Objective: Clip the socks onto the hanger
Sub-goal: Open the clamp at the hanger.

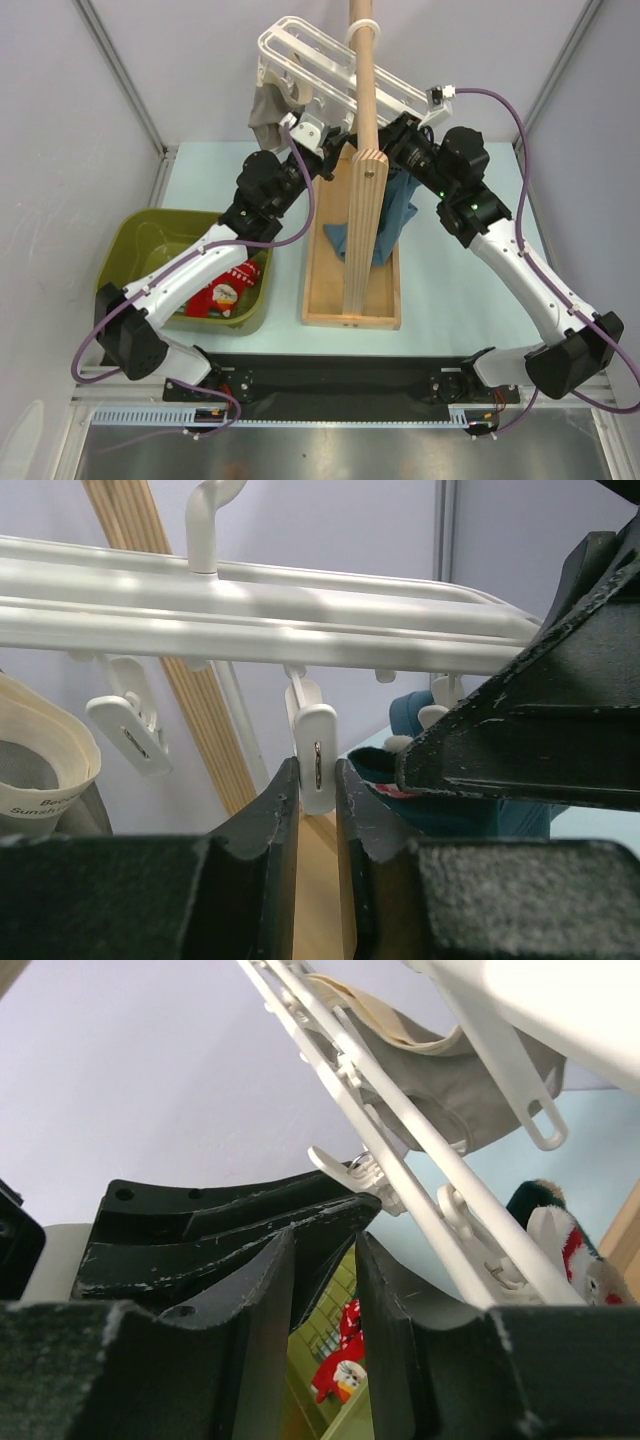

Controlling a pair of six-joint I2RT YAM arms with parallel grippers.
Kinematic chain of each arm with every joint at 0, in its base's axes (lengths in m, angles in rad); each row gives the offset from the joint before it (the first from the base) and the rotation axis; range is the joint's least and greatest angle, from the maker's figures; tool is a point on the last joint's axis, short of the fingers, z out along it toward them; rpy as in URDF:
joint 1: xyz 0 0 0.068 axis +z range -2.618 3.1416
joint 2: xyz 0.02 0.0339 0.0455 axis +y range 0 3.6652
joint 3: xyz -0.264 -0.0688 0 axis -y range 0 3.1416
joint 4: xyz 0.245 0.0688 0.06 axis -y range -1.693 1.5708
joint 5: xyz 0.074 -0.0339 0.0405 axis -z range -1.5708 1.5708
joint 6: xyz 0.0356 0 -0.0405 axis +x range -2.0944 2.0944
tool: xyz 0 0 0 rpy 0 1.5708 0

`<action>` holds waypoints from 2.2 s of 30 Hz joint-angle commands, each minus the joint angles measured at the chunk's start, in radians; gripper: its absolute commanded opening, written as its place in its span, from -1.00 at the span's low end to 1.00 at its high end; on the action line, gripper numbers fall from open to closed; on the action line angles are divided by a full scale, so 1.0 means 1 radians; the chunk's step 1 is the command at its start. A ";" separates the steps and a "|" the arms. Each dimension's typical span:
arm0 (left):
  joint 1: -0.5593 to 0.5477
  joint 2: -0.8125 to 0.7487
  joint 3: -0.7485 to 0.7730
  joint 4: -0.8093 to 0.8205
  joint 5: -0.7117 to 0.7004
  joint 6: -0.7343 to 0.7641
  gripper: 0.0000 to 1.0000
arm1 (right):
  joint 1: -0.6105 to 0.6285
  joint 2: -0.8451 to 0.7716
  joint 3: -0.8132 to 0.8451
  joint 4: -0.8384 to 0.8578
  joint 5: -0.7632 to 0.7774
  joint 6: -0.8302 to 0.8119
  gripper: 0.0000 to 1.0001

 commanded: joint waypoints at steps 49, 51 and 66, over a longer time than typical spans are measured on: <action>0.138 -0.107 0.087 -0.257 0.369 -0.113 -1.00 | 0.236 0.071 0.160 -0.074 0.467 -0.246 0.07; 0.137 -0.104 0.091 -0.263 0.372 -0.113 -1.00 | 0.235 0.074 0.165 -0.071 0.480 -0.236 0.06; 0.137 -0.087 0.102 -0.266 0.389 -0.114 -1.00 | 0.242 0.110 0.139 0.048 0.530 -0.222 0.06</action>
